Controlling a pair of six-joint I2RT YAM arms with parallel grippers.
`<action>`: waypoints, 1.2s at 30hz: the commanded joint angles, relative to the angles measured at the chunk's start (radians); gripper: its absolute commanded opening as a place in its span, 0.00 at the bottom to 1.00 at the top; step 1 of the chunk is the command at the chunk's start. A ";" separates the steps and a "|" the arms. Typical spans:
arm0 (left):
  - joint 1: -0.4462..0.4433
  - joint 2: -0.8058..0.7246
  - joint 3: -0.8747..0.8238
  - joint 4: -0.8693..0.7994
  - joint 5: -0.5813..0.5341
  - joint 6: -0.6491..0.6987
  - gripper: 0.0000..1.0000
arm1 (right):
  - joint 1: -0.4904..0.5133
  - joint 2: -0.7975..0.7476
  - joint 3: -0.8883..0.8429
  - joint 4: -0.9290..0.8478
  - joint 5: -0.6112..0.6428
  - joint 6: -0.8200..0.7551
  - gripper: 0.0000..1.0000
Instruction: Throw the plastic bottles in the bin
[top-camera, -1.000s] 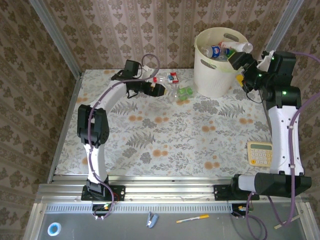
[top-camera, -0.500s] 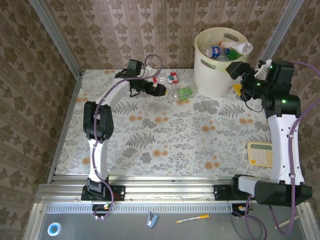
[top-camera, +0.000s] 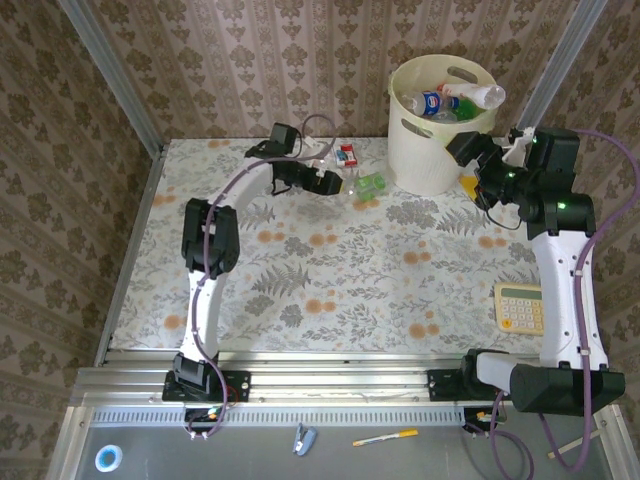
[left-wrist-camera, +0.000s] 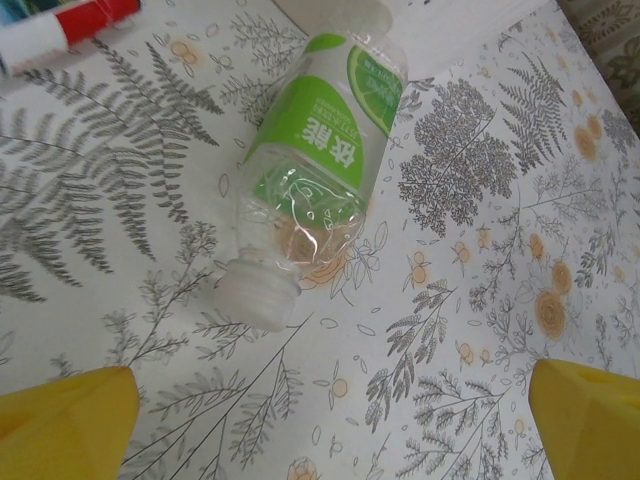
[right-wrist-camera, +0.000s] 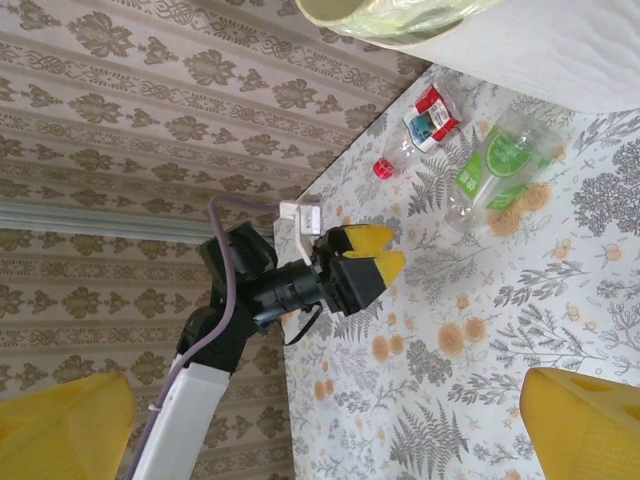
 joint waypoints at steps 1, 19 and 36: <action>-0.016 0.029 0.033 0.022 -0.002 -0.029 0.99 | 0.007 -0.029 -0.018 -0.021 -0.029 0.002 1.00; -0.037 0.177 0.217 -0.152 -0.139 0.112 0.90 | 0.008 -0.060 -0.046 -0.074 -0.035 0.006 1.00; -0.074 0.252 0.281 -0.153 -0.101 0.112 0.68 | 0.008 -0.063 -0.055 -0.112 -0.039 -0.006 1.00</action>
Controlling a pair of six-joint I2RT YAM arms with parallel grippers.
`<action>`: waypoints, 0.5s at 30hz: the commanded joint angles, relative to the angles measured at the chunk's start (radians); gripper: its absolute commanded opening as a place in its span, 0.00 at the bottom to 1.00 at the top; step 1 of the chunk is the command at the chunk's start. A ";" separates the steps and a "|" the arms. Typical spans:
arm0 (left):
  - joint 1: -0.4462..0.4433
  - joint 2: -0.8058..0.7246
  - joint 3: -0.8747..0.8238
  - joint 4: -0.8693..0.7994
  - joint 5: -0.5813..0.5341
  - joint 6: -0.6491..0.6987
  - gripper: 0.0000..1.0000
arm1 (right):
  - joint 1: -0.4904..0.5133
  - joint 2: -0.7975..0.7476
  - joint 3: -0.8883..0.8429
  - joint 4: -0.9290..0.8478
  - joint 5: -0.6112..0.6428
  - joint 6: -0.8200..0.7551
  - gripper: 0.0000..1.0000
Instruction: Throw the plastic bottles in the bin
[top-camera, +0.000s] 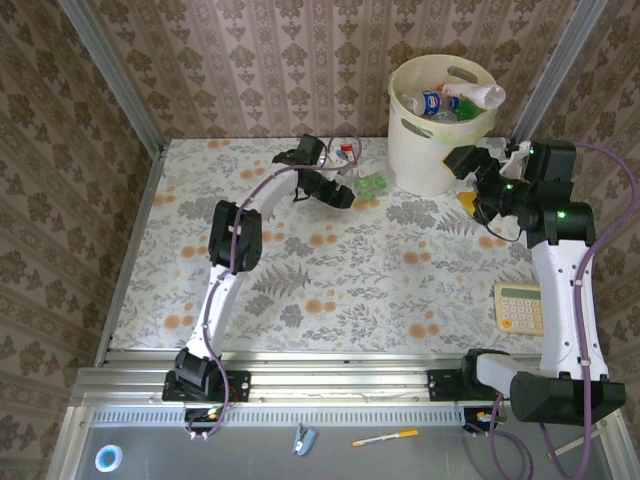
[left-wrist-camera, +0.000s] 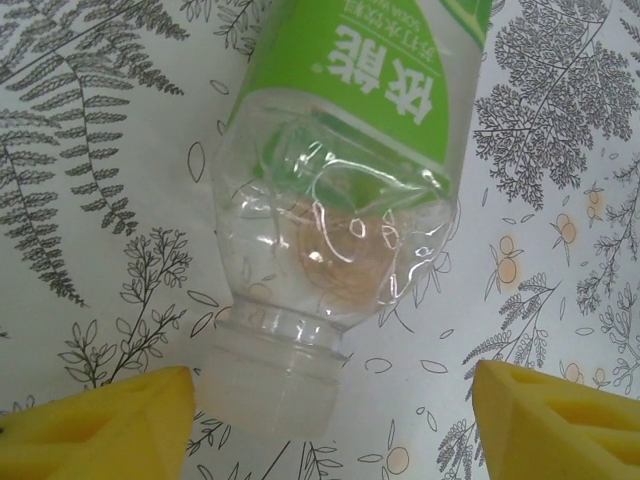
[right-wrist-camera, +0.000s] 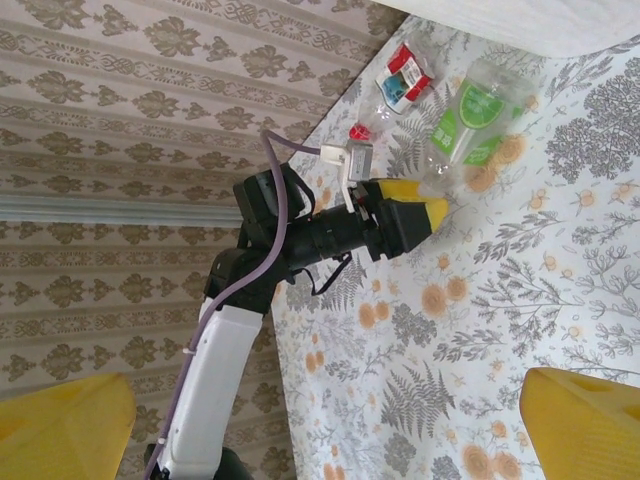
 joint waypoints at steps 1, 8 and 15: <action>0.004 0.029 0.034 -0.015 0.021 0.019 0.65 | 0.005 -0.021 -0.013 -0.033 -0.033 -0.005 1.00; 0.004 0.032 0.033 -0.017 0.029 0.021 0.43 | 0.005 -0.030 -0.031 -0.037 -0.033 -0.009 1.00; 0.003 -0.004 -0.019 -0.011 0.047 0.030 0.25 | 0.005 -0.042 -0.065 -0.011 -0.028 0.005 1.00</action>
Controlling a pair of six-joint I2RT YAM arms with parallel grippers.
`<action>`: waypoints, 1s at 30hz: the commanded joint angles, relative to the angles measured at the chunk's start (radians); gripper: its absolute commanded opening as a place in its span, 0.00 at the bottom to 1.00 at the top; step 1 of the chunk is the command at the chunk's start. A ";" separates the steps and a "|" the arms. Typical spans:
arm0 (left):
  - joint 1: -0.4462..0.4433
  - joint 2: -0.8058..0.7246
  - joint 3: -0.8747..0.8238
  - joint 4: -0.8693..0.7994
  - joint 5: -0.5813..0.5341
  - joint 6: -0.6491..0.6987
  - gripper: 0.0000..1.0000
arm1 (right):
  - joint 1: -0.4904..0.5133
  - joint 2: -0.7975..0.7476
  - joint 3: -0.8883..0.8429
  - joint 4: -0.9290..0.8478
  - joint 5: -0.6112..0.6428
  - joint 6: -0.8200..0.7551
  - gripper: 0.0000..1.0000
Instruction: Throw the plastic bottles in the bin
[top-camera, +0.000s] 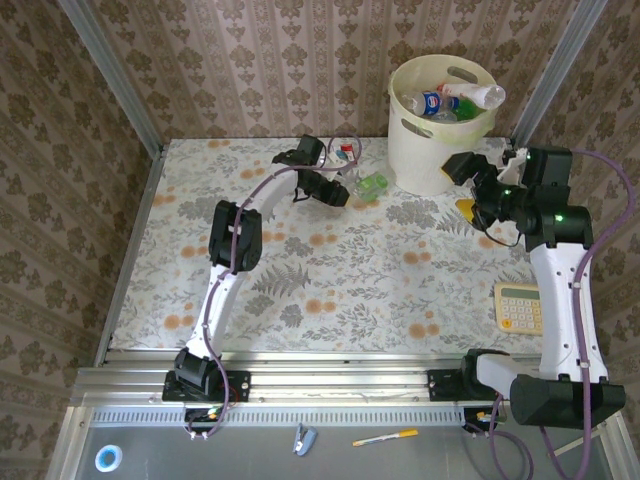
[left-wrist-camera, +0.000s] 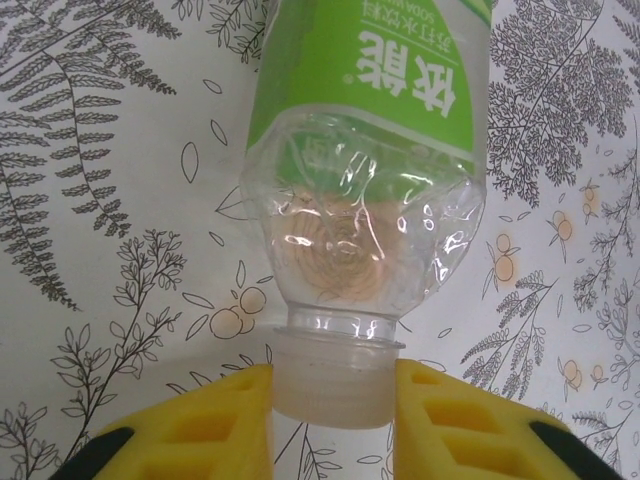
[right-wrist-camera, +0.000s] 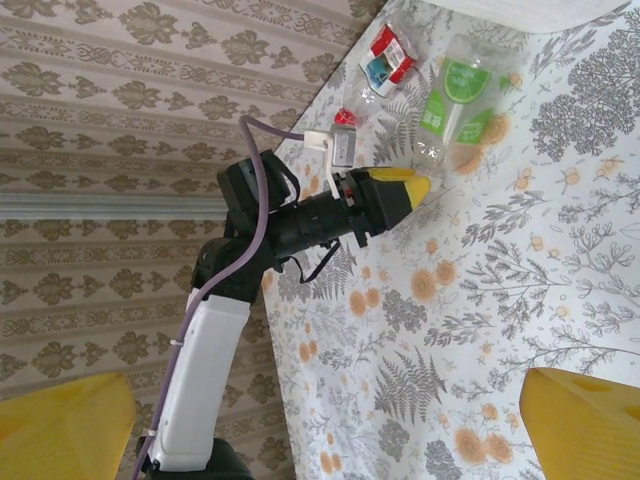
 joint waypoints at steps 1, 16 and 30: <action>0.003 -0.015 -0.028 -0.012 0.029 0.023 0.24 | 0.004 -0.024 -0.024 0.005 -0.023 0.007 1.00; -0.005 -0.245 -0.362 0.098 0.000 0.053 0.14 | 0.014 -0.049 -0.162 0.074 0.005 0.028 1.00; 0.077 -0.495 -0.656 0.454 -0.009 -0.412 0.84 | 0.055 -0.047 -0.206 0.089 0.035 0.018 1.00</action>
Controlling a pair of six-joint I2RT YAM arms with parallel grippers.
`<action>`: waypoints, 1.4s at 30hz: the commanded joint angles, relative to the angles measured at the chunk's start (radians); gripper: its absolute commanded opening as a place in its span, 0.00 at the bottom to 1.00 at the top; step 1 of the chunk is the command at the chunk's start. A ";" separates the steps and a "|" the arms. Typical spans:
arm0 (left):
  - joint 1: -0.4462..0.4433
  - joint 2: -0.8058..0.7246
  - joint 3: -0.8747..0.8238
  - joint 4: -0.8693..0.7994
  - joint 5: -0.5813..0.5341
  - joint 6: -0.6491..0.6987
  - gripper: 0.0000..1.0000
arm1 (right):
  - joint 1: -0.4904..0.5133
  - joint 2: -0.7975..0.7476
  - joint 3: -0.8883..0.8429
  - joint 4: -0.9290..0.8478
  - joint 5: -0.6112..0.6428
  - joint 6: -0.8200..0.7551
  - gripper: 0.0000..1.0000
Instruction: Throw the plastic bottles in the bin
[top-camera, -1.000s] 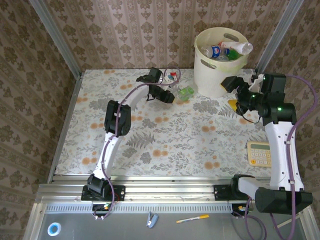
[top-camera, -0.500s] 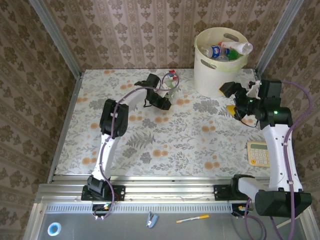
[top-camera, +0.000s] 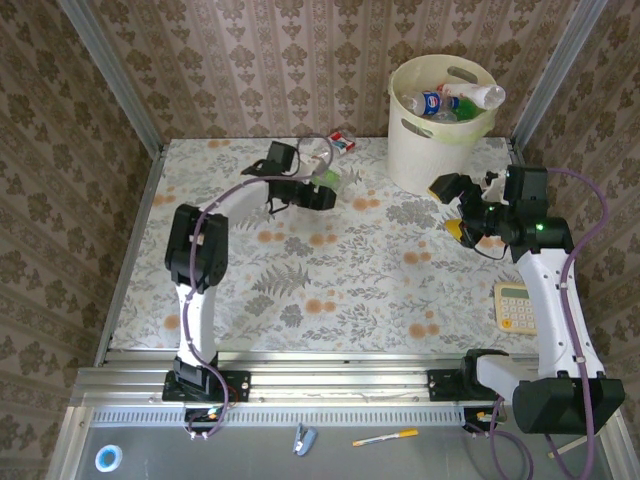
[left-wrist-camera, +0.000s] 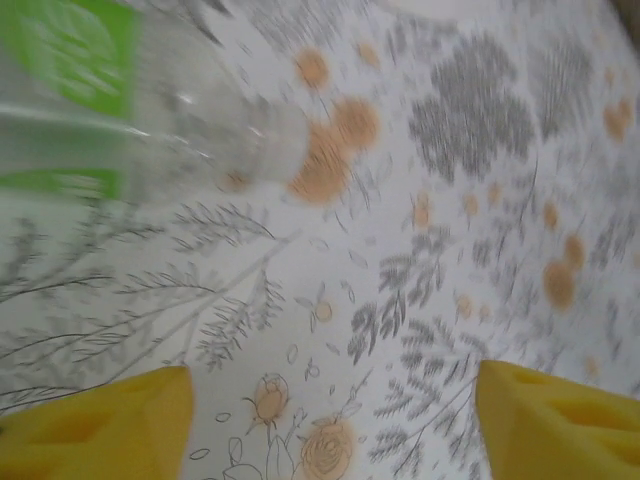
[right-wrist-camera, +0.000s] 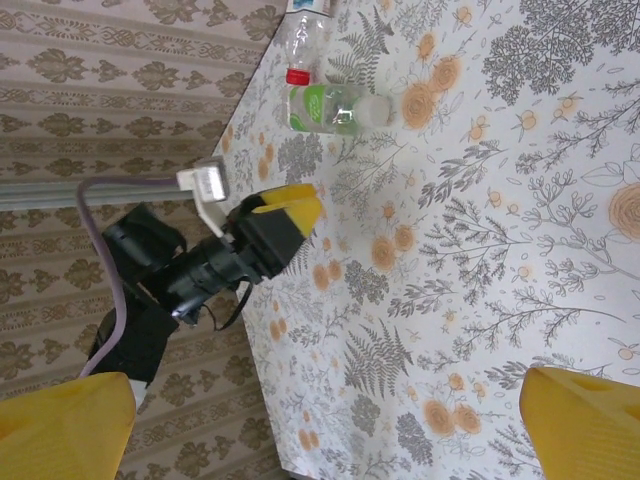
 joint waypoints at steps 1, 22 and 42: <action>0.012 -0.040 -0.014 0.100 -0.034 -0.206 0.88 | 0.009 -0.014 -0.014 0.016 0.015 -0.005 1.00; 0.012 0.193 0.324 -0.273 -0.183 -0.685 1.00 | 0.009 0.019 -0.015 0.040 -0.013 -0.041 1.00; -0.017 0.458 0.751 -0.516 -0.336 -0.681 1.00 | 0.009 0.084 -0.060 0.120 -0.080 -0.065 1.00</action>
